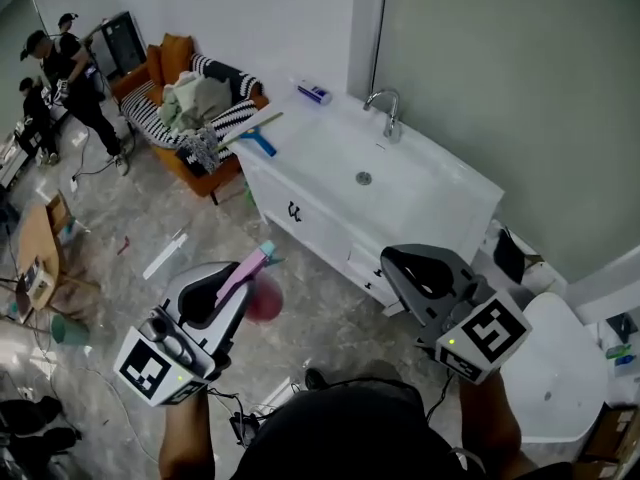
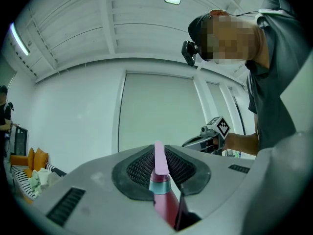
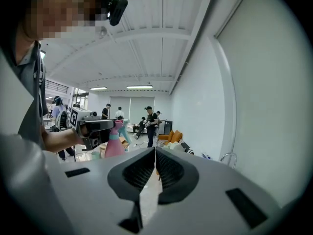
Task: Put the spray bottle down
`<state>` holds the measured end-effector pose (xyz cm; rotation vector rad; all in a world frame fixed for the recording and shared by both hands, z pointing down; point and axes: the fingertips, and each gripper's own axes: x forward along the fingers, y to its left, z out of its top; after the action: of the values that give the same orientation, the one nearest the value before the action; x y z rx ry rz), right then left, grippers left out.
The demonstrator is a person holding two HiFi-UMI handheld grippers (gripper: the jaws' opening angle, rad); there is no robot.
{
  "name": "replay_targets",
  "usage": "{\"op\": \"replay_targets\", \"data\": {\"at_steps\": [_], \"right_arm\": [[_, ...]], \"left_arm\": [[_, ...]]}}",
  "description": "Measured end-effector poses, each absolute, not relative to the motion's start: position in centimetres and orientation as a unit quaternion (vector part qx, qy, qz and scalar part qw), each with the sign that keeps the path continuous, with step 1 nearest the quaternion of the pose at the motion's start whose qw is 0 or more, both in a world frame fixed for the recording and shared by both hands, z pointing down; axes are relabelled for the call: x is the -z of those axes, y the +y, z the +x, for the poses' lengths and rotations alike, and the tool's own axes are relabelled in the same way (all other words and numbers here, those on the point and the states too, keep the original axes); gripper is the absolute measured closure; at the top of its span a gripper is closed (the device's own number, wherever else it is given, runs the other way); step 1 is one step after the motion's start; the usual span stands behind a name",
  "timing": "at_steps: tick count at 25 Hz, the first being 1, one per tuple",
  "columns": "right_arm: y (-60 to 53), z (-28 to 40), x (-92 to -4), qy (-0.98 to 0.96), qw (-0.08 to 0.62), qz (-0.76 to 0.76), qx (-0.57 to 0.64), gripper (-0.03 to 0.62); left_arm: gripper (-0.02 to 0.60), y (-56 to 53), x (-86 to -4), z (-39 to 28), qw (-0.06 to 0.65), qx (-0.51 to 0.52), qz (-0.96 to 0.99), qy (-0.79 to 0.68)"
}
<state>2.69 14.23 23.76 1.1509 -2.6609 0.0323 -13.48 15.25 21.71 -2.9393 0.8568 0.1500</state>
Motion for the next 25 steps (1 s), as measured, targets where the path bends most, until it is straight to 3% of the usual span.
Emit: {"op": "replay_targets", "data": {"at_steps": [15, 25], "right_arm": [[10.4, 0.8, -25.3, -0.921, 0.127, 0.367, -0.021, 0.583], [5.4, 4.5, -25.1, -0.93, 0.124, 0.344, -0.023, 0.583]], "left_arm": [[0.517, 12.3, -23.2, -14.3, 0.02, -0.047, -0.953, 0.297], [0.517, 8.0, -21.6, -10.6, 0.041, -0.056, -0.945, 0.319]]}}
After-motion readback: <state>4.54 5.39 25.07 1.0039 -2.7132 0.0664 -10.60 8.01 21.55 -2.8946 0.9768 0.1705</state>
